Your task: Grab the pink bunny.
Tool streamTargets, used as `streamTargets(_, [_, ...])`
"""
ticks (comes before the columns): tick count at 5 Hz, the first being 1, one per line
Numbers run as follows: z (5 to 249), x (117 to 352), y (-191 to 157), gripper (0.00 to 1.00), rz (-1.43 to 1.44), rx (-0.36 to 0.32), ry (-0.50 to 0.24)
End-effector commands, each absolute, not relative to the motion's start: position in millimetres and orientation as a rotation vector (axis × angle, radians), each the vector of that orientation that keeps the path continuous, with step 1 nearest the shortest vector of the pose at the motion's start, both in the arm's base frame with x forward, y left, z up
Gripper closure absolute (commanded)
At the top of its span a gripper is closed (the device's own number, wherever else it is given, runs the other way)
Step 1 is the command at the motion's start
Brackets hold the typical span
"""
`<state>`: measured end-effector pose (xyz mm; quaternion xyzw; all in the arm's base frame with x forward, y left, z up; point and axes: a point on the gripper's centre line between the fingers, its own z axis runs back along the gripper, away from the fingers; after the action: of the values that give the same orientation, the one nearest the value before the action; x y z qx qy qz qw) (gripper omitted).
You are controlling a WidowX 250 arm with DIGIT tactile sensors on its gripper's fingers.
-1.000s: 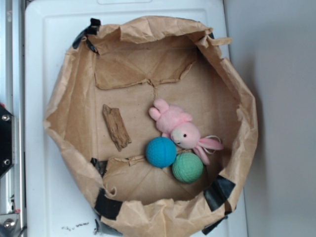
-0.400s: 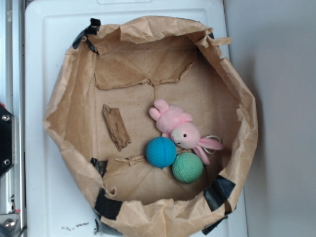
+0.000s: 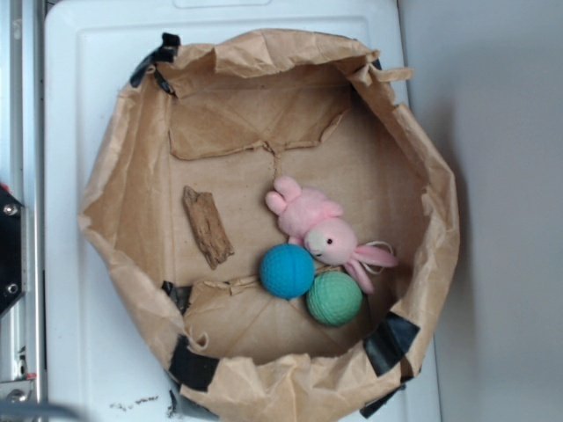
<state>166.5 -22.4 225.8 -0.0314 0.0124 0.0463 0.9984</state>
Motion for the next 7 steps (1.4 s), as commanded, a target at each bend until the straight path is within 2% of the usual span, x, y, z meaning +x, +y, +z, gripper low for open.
streamTargets(1, [219.4, 215.8, -16.5, 0.00, 0.133, -0.089, -0.001])
streamTargets(4, [219.4, 215.8, -16.5, 0.00, 0.133, -0.089, -0.001])
streamTargets(5, [190.5, 265.5, -11.4, 0.00, 0.146, -0.135, -0.016])
streamTargets(6, [186.9, 311.0, 0.9, 0.00, 0.160, -0.154, -0.036])
streamTargets(7, [190.1, 279.2, 14.2, 0.00, 0.088, -0.178, -0.044])
